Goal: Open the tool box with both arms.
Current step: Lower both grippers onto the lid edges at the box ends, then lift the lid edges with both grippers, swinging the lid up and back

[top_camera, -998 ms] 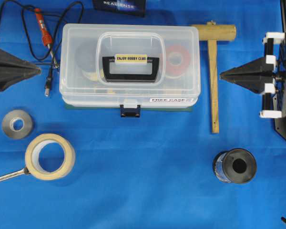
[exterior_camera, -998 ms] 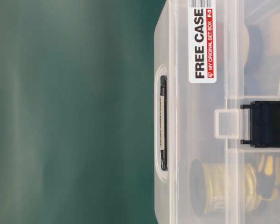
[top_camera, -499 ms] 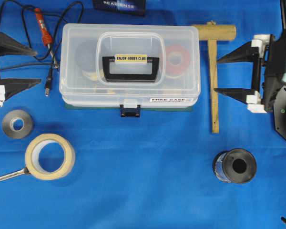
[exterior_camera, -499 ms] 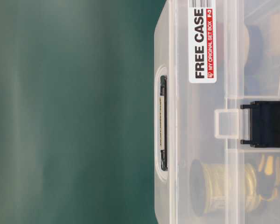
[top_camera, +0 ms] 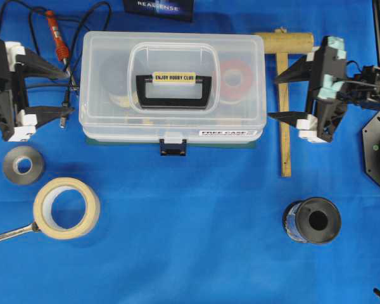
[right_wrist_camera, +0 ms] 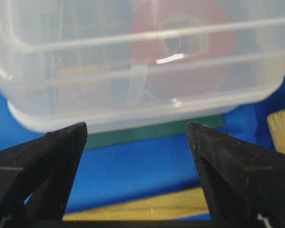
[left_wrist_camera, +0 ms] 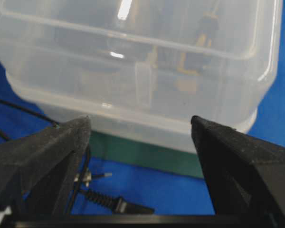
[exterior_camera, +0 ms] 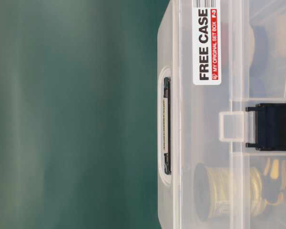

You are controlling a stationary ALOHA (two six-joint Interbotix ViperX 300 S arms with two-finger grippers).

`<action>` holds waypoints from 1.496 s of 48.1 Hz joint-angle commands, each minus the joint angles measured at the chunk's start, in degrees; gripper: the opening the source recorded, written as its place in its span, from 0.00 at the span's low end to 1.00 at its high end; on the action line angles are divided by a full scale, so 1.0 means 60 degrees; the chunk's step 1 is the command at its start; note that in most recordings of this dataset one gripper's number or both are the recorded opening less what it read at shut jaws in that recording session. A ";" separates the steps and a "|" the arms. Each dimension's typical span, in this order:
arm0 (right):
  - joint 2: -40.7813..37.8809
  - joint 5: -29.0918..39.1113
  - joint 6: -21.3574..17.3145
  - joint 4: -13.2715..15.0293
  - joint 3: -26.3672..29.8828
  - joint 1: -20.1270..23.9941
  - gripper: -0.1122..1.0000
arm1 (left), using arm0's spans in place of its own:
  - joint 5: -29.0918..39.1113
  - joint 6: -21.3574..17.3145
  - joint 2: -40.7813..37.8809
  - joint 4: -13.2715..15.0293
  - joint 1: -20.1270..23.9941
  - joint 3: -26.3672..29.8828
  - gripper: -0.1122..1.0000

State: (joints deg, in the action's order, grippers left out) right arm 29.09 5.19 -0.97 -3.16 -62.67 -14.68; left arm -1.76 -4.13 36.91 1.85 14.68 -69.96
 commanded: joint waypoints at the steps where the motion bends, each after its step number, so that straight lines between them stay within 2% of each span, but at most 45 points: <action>1: -0.0205 -0.0205 -0.0015 -0.0029 0.0366 -0.0015 0.86 | -0.0220 -0.0015 -0.0264 0.0015 0.0015 0.0308 0.84; 16: -0.0483 -0.0352 -0.0015 -0.0029 0.0688 -0.0015 0.86 | -0.0923 -0.0015 -0.0542 0.0015 0.0015 0.0439 0.84; 30: -0.0396 -0.0352 0.0000 -0.0029 0.0747 -0.0015 0.86 | -0.0981 0.0073 -0.0498 0.0029 0.0000 0.0454 0.84; 59: 0.1069 -0.0088 0.0000 -0.0029 0.1011 -0.0015 0.86 | -0.0981 0.0000 0.0718 0.0029 -0.0059 0.0571 0.84; 72: 0.1245 -0.0132 0.0000 -0.0015 0.1069 -0.0103 0.86 | -0.1157 -0.0015 0.0732 0.0029 0.0103 0.0571 0.84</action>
State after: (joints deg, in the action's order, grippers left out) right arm 36.04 5.63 -0.79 -3.08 -60.03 -15.56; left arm -6.59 -4.39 41.22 1.85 15.56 -68.82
